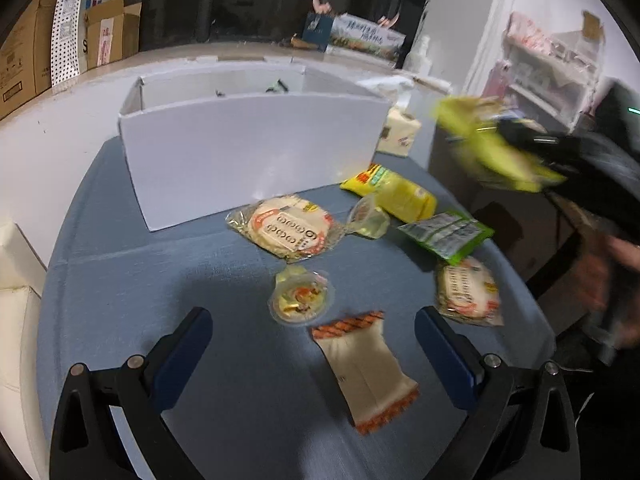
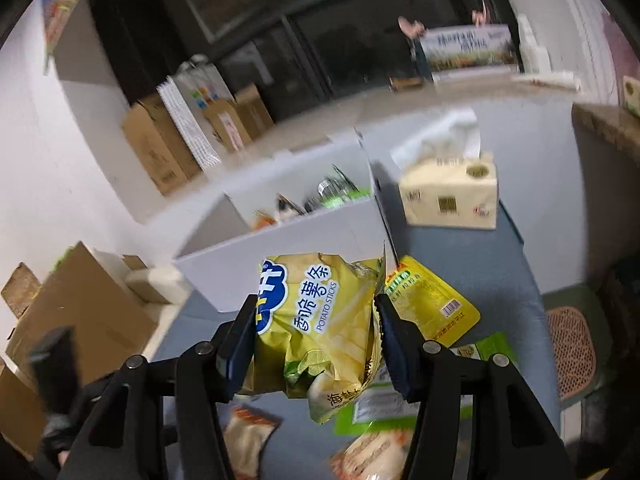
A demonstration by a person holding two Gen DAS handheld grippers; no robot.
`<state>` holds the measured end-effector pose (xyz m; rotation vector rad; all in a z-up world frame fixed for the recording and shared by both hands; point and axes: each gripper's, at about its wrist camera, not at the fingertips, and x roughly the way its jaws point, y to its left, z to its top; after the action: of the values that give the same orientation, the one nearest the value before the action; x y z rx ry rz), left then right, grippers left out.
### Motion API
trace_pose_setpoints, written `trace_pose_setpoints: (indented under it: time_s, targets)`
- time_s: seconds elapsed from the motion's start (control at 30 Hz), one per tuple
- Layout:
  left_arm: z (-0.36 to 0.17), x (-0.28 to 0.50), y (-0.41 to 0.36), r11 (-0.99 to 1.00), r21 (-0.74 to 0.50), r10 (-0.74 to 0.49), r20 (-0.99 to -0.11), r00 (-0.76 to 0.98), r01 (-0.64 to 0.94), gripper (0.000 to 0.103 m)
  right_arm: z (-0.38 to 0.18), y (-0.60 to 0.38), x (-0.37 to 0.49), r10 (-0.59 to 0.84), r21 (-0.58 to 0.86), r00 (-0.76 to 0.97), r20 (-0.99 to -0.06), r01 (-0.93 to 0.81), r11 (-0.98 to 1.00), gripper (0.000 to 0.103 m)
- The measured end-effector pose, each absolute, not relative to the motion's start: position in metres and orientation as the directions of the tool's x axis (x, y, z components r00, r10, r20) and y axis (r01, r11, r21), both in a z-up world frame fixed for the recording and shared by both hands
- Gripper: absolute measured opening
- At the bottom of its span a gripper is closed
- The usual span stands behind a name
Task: Organize snacks
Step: 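Grasp the yellow potato-stick bag with the right gripper and lift it, then grasp the clear jelly cup with the left gripper while the right carries the yellow bag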
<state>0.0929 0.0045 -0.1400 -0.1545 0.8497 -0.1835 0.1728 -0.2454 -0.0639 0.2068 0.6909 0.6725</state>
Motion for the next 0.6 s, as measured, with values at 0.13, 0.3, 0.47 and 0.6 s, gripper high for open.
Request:
trace_pose_setpoints:
  time_s: [0.13, 0.3, 0.47, 0.6]
  targets:
    - [-0.154, 0.112, 0.003, 0.973, -0.223, -0.213, -0.758, 0.617, 0.062, 0.103, -0.054, -0.259, 0.146, 0.622, 0.380, 0.607, -0.495, -0.492, 0.783, 0.061]
    - [-0.169, 0.128, -0.003, 0.978, -0.208, -0.184, -0.786, 0.590, 0.028, 0.103, -0.061, -0.274, 0.123, 0.603, 0.385, 0.623, -0.499, -0.464, 0.798, 0.061]
    - [-0.178, 0.133, -0.006, 0.985, -0.169, -0.154, -0.796, 0.586, 0.029, 0.102, -0.073, -0.276, 0.109, 0.591, 0.376, 0.612, -0.526, -0.456, 0.807, 0.061]
    - [-0.183, 0.135, -0.004, 0.986, -0.163, -0.153, -0.796, 0.585, 0.036, 0.063, -0.079, -0.274, 0.108, 0.600, 0.381, 0.595, -0.535, -0.463, 0.800, 0.061]
